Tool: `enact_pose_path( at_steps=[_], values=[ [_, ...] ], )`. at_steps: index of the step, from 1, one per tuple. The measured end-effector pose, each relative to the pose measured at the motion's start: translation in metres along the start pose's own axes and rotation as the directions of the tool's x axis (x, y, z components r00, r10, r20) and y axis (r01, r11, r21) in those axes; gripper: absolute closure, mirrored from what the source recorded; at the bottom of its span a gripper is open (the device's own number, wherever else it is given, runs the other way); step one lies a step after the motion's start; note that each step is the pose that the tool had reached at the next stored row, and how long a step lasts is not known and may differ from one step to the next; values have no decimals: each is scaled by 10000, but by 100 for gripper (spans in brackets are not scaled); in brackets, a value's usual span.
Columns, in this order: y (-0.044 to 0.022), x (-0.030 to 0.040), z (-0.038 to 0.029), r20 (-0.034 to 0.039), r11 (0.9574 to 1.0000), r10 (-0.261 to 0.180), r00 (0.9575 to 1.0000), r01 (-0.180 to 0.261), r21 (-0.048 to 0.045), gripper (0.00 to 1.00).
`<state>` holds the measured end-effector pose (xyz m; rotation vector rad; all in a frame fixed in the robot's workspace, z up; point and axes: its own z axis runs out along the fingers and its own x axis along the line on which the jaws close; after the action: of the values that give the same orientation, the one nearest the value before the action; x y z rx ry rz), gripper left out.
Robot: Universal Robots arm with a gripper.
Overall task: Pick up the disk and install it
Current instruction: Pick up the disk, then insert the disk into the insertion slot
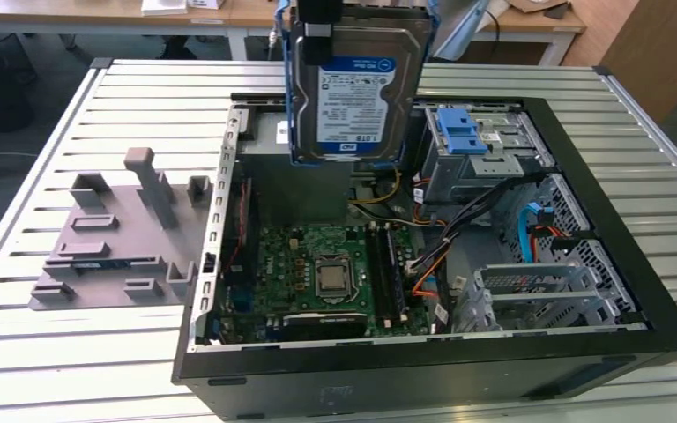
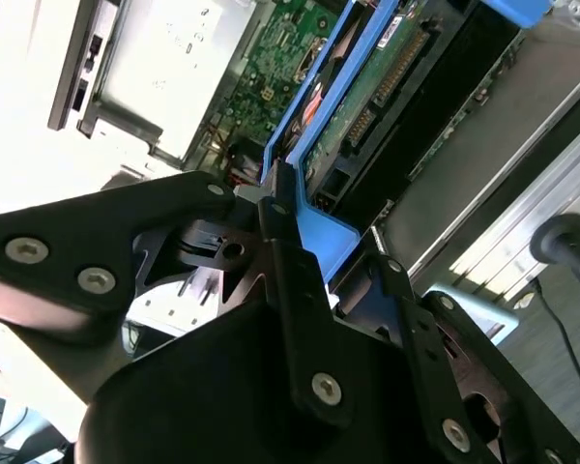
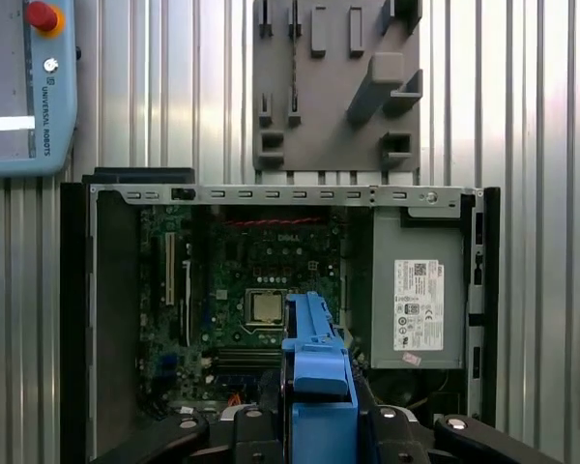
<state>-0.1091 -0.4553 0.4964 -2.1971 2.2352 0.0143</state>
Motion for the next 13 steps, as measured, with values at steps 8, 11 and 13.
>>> enact_pose_path(
  at_steps=[8,11,13],
  values=[
    [-232,2,0,1,10000,1,10000,-1,-1,64],
    [-236,1,0,1,10000,1,10000,-1,-1,64],
    [-241,1,0,1,10000,1,10000,-1,0,64]
  ],
)
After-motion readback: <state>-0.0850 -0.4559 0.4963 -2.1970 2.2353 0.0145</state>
